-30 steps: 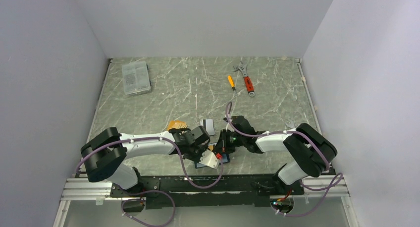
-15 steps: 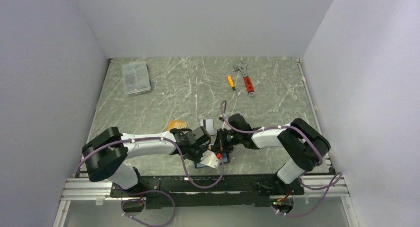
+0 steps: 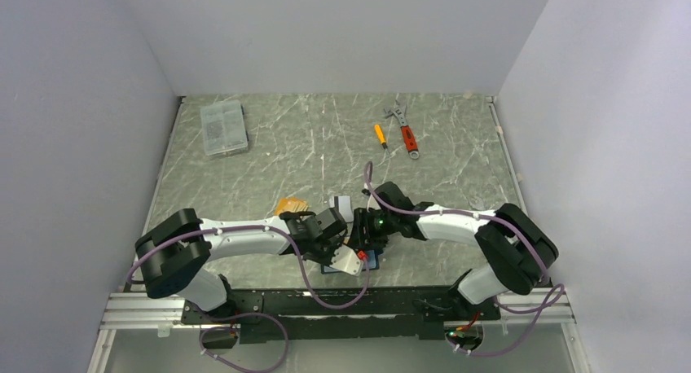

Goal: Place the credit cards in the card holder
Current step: Insert the credit card into the card holder.

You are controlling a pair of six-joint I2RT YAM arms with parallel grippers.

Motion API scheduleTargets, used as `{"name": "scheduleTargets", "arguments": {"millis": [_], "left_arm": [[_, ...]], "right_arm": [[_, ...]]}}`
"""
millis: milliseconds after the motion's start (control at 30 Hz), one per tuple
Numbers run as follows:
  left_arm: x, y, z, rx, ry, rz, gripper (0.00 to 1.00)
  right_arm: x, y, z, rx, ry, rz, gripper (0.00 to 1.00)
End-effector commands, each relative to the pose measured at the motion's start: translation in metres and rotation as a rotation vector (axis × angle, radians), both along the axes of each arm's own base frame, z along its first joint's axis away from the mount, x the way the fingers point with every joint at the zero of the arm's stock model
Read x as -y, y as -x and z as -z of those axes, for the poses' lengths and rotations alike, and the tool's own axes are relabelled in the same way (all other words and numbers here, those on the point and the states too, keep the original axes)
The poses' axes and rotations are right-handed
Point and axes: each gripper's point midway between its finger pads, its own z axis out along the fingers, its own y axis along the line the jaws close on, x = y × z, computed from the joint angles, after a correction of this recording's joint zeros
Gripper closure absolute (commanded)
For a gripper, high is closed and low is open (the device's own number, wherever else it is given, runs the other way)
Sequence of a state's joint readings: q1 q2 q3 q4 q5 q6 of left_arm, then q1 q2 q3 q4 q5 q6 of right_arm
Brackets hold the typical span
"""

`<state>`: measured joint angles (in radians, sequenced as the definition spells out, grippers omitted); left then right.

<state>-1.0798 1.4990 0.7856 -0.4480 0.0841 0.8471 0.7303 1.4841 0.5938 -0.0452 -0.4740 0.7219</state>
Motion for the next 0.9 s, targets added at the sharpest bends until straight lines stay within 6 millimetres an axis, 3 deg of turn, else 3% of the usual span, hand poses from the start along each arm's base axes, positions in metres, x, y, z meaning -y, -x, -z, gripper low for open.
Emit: {"name": "scheduleTargets", "arguments": {"millis": [0,500,667,800,867], "left_arm": [[-0.011,0.001,0.008,0.000,-0.042,-0.020,0.77],[-0.005,-0.003,0.005,0.013,-0.022,-0.021,0.79],[-0.005,-0.005,0.005,0.026,-0.017,-0.017,0.79],[-0.006,-0.006,0.002,0.044,-0.011,-0.010,0.70],[-0.008,-0.006,0.000,0.046,0.000,-0.017,0.64]], "right_arm": [[0.034,0.004,0.020,0.008,0.193,0.033,0.51],[-0.012,0.012,0.015,0.045,0.179,-0.029,0.56],[-0.028,0.006,0.005,0.070,0.112,-0.051,0.57],[-0.035,0.004,-0.004,0.084,0.059,-0.074,0.57],[-0.025,0.002,-0.008,0.077,0.031,-0.053,0.56]]}}
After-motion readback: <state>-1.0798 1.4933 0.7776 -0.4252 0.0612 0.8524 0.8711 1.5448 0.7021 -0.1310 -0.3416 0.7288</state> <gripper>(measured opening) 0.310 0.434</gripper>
